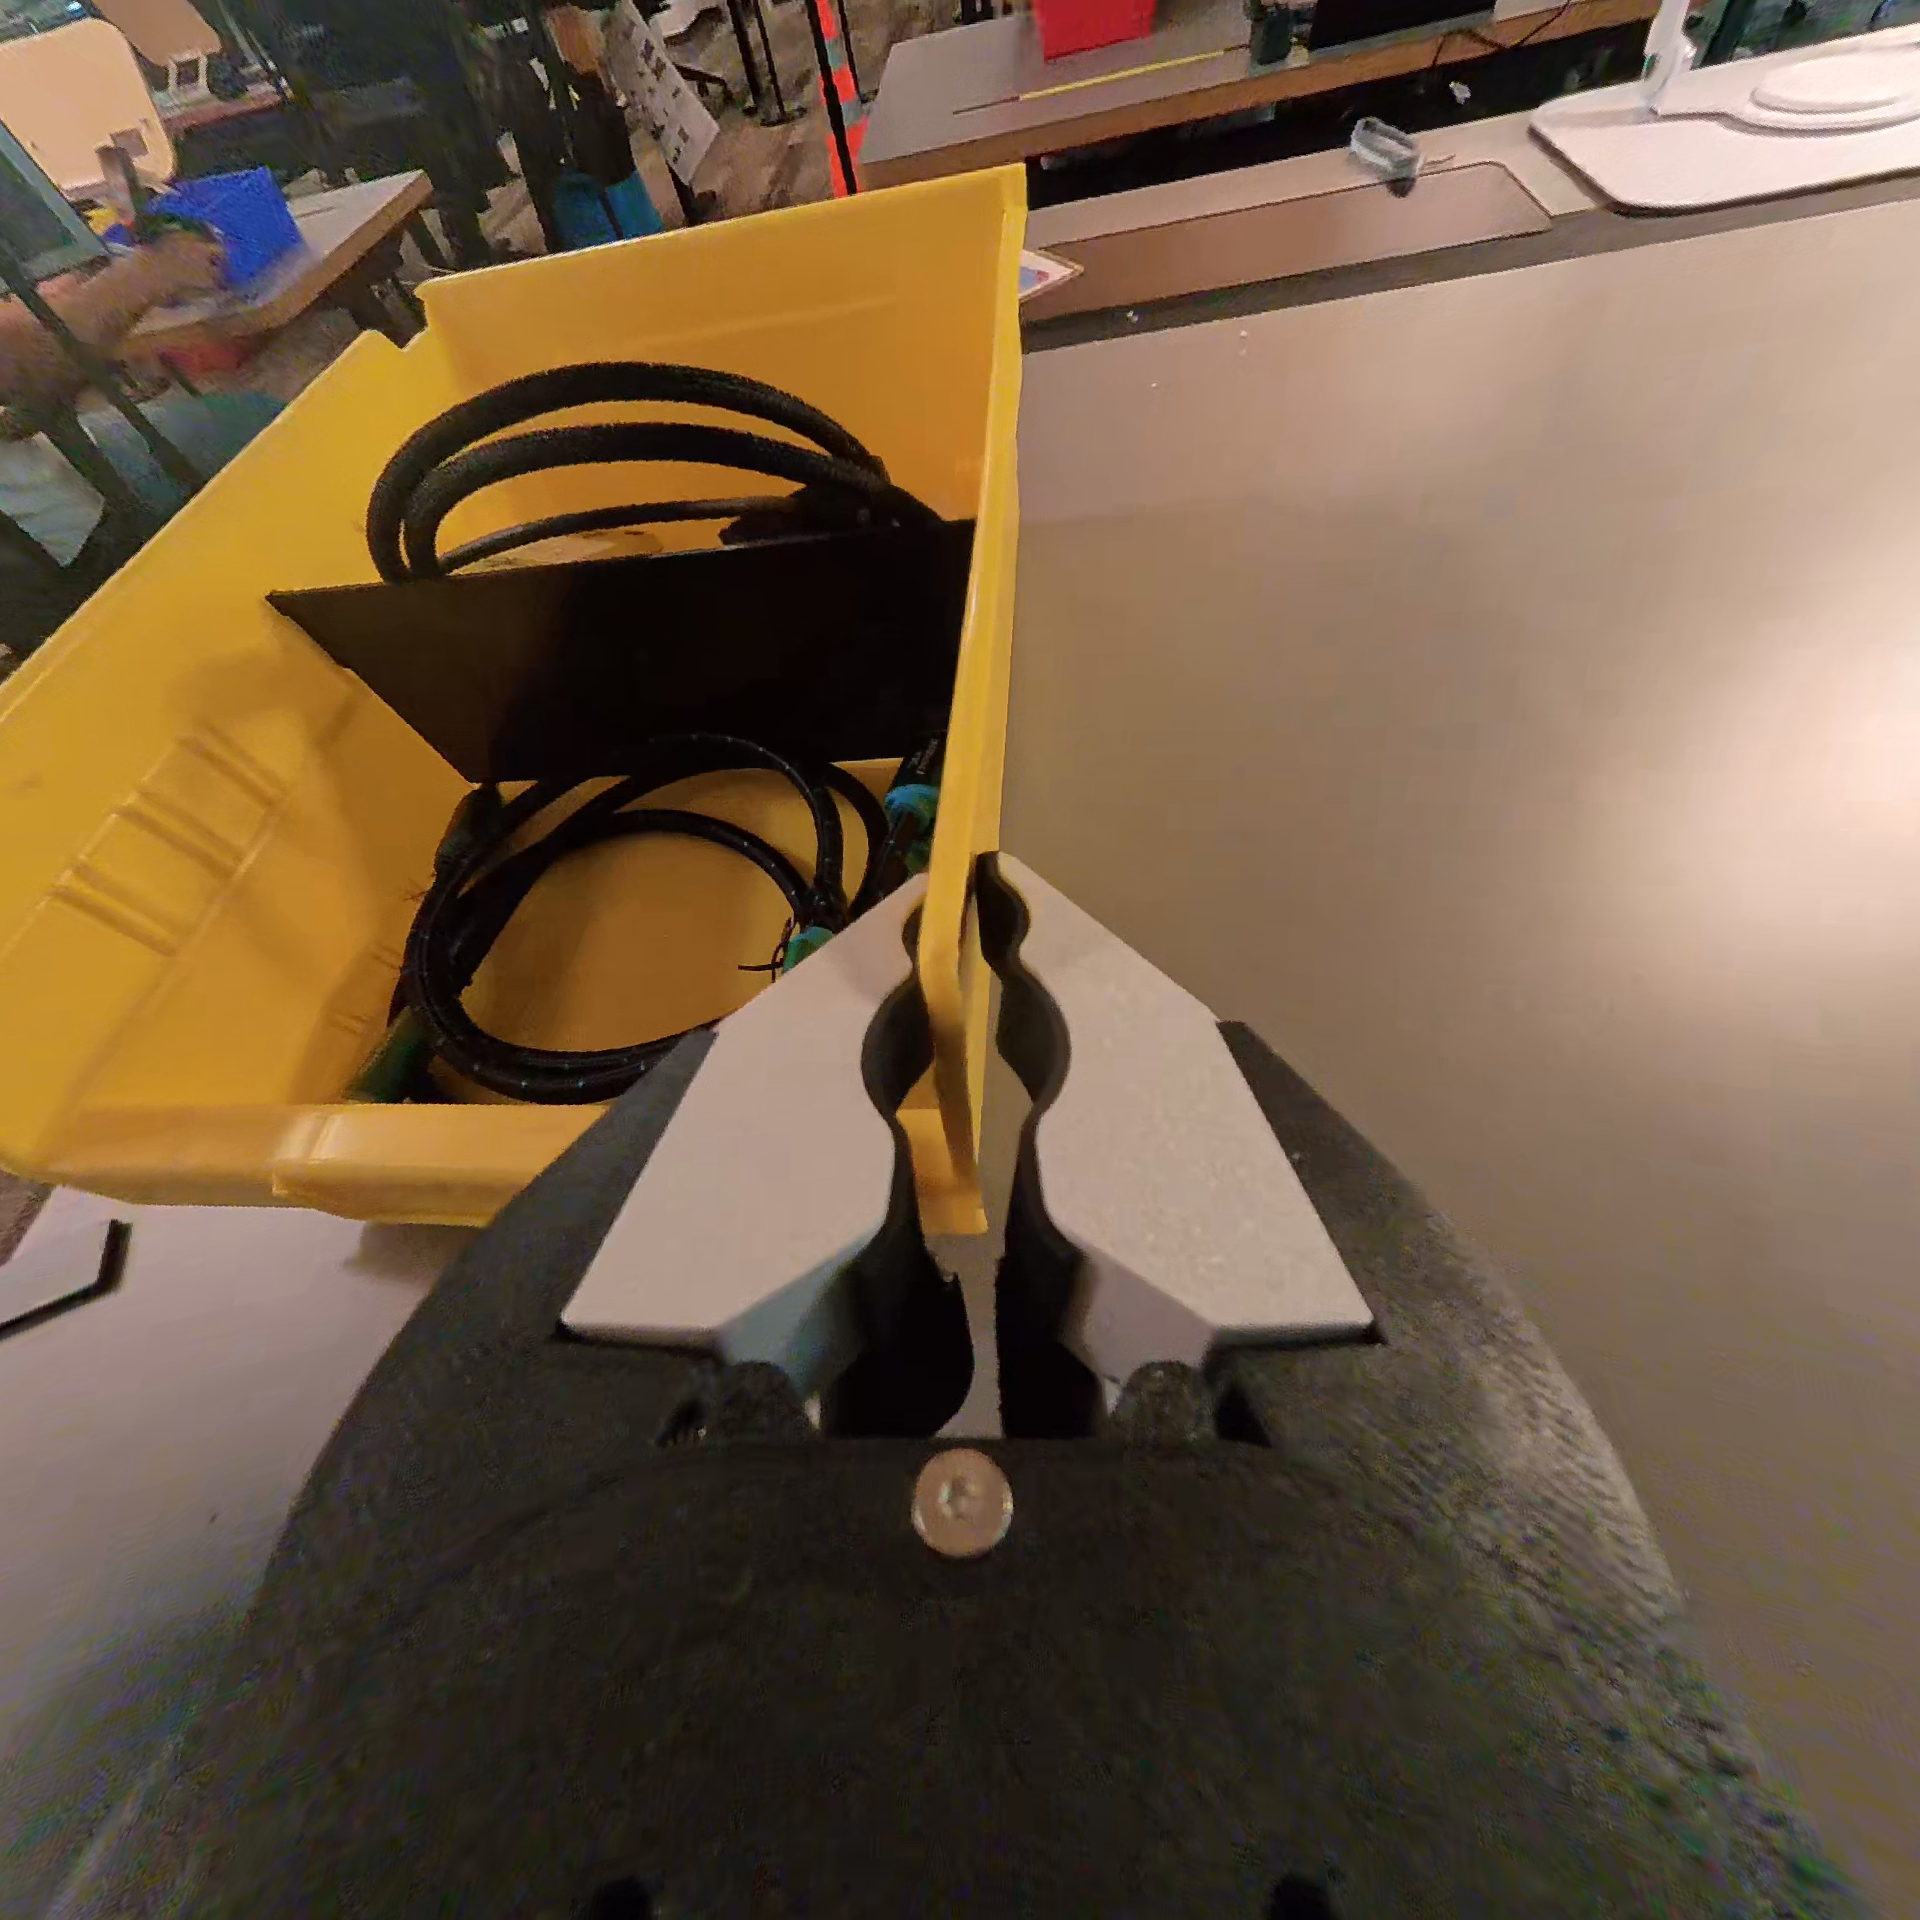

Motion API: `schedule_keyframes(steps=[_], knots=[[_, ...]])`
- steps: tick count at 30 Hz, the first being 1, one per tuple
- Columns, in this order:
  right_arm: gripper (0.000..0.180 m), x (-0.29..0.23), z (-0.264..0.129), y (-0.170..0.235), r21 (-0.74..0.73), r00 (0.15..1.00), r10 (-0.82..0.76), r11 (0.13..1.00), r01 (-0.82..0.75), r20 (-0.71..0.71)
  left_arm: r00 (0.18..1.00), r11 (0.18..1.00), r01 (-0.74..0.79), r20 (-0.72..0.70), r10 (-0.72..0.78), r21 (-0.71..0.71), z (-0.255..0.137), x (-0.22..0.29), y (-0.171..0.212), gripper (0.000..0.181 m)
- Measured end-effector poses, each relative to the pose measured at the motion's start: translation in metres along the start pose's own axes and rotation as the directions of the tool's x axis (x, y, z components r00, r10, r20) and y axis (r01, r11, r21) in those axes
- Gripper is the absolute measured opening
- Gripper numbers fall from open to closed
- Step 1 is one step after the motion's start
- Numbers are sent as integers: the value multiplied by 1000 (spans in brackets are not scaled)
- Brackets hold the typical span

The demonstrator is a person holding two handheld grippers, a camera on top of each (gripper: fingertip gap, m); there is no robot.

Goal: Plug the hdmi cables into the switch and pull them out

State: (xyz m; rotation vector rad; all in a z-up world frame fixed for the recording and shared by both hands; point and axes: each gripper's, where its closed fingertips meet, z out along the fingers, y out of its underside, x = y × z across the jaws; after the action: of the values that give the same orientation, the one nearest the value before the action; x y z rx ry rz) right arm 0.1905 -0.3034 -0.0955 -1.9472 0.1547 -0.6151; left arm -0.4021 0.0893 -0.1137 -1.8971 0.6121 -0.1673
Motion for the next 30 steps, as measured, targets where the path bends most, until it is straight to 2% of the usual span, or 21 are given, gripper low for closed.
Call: schedule_keyframes(steps=[4,12,15,19,21,24,27,30], knots=[[3,-1,-9,3,6,1000,13,1000,-13,-5,1000,1000,18,-1,-18,5,-1,-6,2,6],[3,5,2,2,0,1000,-17,1000,17,4,1000,1000,25,15,-25,3,4,-9,1,6],[5,7,-9,2,4,1000,-26,1000,26,-5,1000,1000,21,15,-22,6,1,-7,2,8],[7,7,-55,-19,94,999,-38,995,41,-33,999,999,9,-32,-8,39,-22,2,-3,35],[7,-7,-75,-32,143,999,-28,989,26,17,997,996,33,-66,-28,77,-38,5,-12,39],[10,-55,-79,-41,162,980,-59,986,28,191,991,994,73,-121,-63,84,-52,6,-24,46],[23,-111,-53,-26,91,926,-112,992,85,361,988,993,111,-114,-107,29,-49,-6,-29,53],[31,-152,-20,-1,22,883,-158,986,166,441,986,989,149,-71,-151,-24,-42,-28,-30,57]])
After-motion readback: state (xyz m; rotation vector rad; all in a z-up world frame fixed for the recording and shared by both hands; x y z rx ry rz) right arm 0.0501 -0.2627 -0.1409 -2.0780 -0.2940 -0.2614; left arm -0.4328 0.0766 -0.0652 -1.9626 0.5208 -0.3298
